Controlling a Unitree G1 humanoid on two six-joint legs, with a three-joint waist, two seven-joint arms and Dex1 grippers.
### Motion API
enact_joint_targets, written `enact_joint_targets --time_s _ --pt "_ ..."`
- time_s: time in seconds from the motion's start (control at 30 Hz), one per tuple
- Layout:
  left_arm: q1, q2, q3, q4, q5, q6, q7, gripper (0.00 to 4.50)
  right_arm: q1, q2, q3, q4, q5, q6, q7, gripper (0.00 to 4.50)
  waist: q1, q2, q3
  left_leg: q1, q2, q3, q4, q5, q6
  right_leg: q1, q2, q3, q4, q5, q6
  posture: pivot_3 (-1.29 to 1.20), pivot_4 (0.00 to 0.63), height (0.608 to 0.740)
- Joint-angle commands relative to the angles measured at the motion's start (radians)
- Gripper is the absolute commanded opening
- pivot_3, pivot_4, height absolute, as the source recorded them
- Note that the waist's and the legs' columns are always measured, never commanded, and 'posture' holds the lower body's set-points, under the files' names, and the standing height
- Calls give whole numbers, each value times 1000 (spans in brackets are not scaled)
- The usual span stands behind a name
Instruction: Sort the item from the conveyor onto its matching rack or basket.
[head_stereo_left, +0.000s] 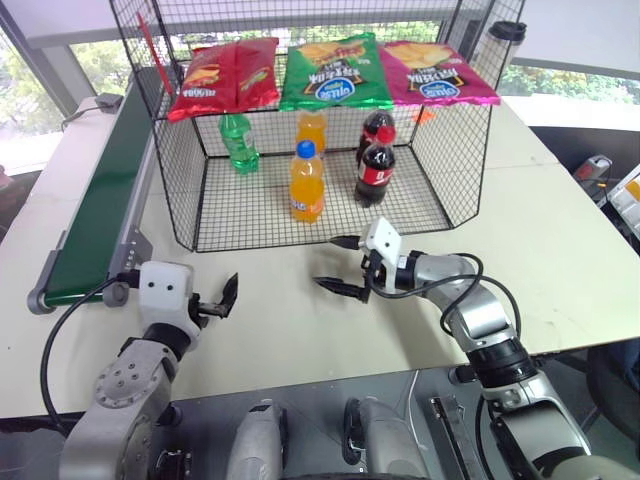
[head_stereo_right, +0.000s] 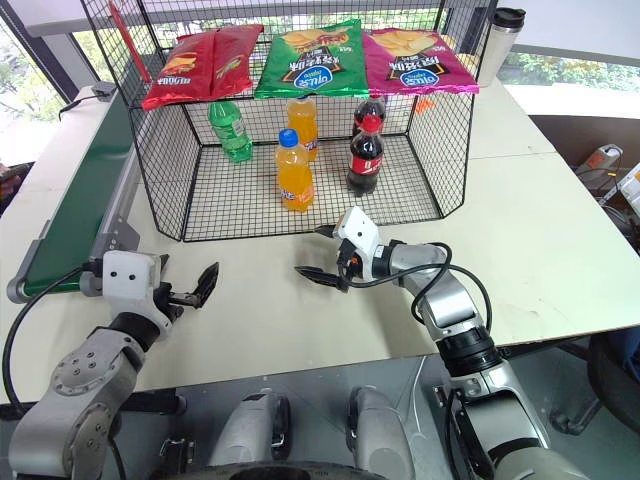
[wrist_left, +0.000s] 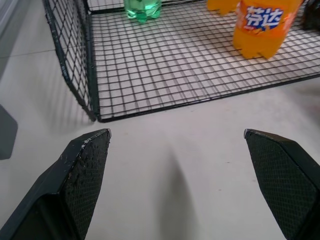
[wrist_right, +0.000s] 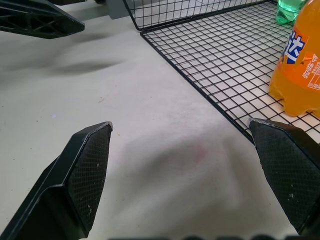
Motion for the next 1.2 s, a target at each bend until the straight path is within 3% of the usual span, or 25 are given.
enact_joint_targets --time_s 0.03,1.2 --pt "14 0 17 -39 0 -37 -3 4440 -6 -3 -11 -13 10 -15 5 4500 0 0 0 0 0 0 0 0 0 0 0 0 0 0 0 0 150 740" --pt "20 4 -18 -30 30 -37 18 4440 11 -15 -14 -61 34 26 35 4500 0 0 0 0 0 0 0 0 0 0 0 0 0 0 0 0 150 740"
